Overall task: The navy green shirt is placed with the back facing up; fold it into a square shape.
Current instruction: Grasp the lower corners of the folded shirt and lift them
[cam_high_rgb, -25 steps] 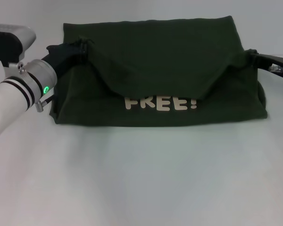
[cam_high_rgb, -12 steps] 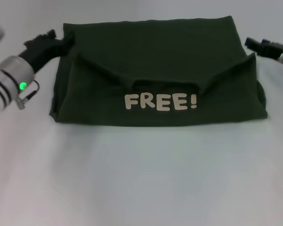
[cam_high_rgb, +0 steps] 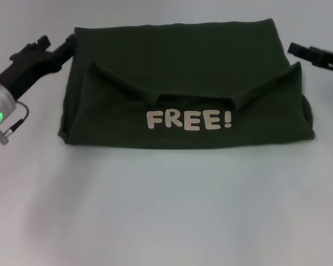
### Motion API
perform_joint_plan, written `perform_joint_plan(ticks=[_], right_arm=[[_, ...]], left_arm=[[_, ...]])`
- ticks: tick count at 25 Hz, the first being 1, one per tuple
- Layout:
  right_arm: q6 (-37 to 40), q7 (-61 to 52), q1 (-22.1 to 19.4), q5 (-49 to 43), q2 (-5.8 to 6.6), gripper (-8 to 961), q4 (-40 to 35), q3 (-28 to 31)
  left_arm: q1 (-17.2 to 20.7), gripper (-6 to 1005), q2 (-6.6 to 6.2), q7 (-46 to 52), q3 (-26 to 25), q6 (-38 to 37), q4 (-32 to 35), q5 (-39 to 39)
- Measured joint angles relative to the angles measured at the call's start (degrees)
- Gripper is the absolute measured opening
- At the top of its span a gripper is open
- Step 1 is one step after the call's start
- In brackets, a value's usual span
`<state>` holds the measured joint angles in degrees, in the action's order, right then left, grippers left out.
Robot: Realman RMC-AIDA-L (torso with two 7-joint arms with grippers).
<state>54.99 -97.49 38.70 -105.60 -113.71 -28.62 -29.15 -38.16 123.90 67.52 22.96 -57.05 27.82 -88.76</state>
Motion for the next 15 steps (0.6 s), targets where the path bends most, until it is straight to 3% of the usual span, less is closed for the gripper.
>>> perform_joint_plan(ticks=[7, 8, 15], right_arm=[[12.9, -9.0, -5.6, -0.1, 2.48, 690, -3.1, -4.0], [14.3, -9.6, -6.1, -0.1, 2.67, 691, -3.2, -3.9], [17.3, -12.0, -9.3, 0.2, 3.02, 690, -3.3, -3.6]], left_arm=[[6.3, 767, -0.03, 0.3, 6.3, -7.2, 2.5, -0.1], [8.1, 768, -0.02, 0.1, 9.2, -7.7, 3.4, -0.1], [12.8, 769, 0.01, -3.0, 14.8, -7.4, 5.4, -0.1]])
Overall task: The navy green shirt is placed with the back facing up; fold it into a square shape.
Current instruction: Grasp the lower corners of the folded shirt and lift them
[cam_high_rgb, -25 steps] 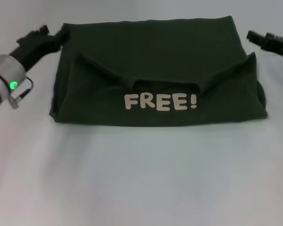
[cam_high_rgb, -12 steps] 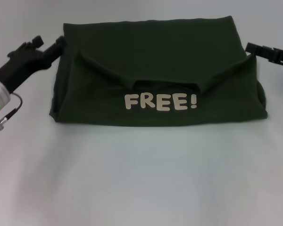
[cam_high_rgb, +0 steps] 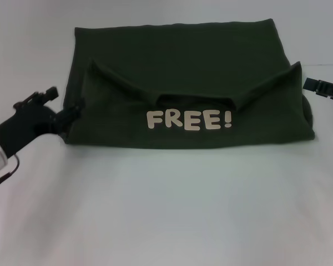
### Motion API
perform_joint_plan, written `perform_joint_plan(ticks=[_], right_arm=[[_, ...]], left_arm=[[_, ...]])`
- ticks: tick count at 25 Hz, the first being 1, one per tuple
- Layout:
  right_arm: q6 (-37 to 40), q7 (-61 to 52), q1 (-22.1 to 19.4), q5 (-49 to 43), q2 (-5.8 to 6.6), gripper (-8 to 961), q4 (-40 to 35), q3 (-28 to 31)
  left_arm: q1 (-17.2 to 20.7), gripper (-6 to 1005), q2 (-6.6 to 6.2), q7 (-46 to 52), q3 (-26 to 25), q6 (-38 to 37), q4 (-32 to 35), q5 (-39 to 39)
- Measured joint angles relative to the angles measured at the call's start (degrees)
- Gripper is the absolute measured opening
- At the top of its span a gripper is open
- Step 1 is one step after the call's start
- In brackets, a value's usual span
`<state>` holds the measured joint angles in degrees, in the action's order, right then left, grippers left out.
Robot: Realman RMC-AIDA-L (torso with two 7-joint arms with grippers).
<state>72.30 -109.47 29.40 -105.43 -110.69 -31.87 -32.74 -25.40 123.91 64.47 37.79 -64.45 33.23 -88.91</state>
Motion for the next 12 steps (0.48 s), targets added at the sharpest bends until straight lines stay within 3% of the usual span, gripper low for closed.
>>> perform_joint_plan(ticks=[4, 6, 12], right_arm=[[0.2, -0.6, -0.5, 0.1, -0.19, 691, 0.1, 0.1], [0.0, -0.8, -0.5, 0.2, -0.34, 691, 0.0, 0.5], [-0.2, -0.8, -0.2, 0.2, -0.58, 686, 0.3, 1.4]], left_arm=[[1.6, 768, 0.11, -3.3, 0.9, 0.8, -0.2, 0.0], [2.9, 768, 0.15, -6.6, 3.7, 2.8, -0.4, 0.0], [3.2, 768, 0.11, -10.3, 6.9, 5.3, -1.6, 0.0]])
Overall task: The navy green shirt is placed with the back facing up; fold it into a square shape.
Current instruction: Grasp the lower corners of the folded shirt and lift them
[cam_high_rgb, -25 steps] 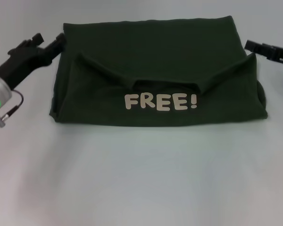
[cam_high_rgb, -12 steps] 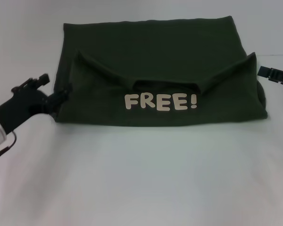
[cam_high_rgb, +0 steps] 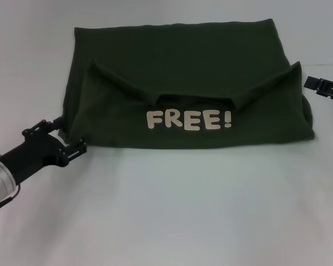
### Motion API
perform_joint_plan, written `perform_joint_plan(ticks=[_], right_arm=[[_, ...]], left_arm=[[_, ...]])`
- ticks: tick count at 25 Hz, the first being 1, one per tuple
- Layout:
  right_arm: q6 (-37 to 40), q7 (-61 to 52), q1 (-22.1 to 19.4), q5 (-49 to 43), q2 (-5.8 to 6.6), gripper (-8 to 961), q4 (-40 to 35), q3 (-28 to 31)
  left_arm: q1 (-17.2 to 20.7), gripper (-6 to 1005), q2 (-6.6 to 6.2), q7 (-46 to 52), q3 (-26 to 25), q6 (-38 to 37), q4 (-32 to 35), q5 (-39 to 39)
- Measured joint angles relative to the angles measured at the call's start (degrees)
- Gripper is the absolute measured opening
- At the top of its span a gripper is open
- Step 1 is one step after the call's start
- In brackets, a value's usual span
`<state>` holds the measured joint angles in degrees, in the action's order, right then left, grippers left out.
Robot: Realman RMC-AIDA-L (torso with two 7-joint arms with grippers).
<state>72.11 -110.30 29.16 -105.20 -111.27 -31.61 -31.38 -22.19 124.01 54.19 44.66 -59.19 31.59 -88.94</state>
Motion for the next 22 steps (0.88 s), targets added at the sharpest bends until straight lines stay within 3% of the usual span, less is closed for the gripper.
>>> perform_joint_plan(ticks=[8, 22], right_arm=[[-0.1, 0.0, -0.4, 0.0, -0.28, 686, 0.3, 0.4], [-0.2, 0.3, -1.3, -0.1, -0.69, 687, 0.4, 0.9]], left_arm=[[-0.8, 762, 0.03, -0.9, 4.0, 5.9, -1.2, -1.3], [-2.7, 758, 0.22, -1.0, 6.3, 13.0, -1.5, -1.2]])
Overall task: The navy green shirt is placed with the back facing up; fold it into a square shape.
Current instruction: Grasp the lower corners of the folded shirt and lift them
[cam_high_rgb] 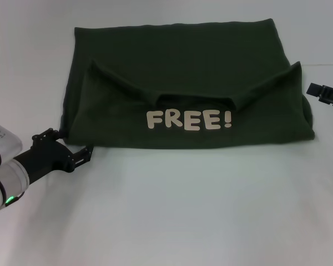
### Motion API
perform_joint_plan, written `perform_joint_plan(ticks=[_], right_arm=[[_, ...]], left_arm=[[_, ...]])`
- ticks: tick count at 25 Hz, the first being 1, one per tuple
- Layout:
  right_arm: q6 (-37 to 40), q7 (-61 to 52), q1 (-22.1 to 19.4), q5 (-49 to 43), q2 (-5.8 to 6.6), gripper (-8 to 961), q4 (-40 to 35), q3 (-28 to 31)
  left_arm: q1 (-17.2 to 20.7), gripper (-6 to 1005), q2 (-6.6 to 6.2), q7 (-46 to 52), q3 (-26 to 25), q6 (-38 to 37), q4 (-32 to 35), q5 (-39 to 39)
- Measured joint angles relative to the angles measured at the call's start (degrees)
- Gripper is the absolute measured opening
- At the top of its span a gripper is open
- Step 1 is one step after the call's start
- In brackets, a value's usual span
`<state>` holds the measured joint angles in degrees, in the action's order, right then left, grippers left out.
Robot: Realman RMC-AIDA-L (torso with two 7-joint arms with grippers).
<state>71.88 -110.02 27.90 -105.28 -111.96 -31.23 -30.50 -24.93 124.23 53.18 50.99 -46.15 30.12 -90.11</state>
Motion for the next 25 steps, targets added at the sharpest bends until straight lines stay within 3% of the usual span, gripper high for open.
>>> perform_joint_plan(ticks=[14, 19, 22, 25], right_arm=[[-0.6, 0.1, -0.3, 0.1, 0.00, 687, 0.1, 0.0], [-0.7, 0.0, -0.3, 0.1, -0.01, 687, 0.1, 0.0], [-0.7, -0.1, -0.3, 0.1, -0.01, 686, 0.1, 0.1], [-0.6, -0.1, -0.3, 0.1, -0.01, 686, 0.1, 0.1]], left_arm=[[-1.0, 756, -0.11, 0.0, 2.1, 1.3, -0.8, -0.2], [-0.9, 706, -0.06, 1.3, 1.7, 2.8, -0.1, 0.3], [-1.1, 504, -0.07, 1.5, 1.7, 4.1, -0.1, 0.3], [-1.2, 440, -0.06, 1.5, 1.8, 4.8, -0.1, 0.3]])
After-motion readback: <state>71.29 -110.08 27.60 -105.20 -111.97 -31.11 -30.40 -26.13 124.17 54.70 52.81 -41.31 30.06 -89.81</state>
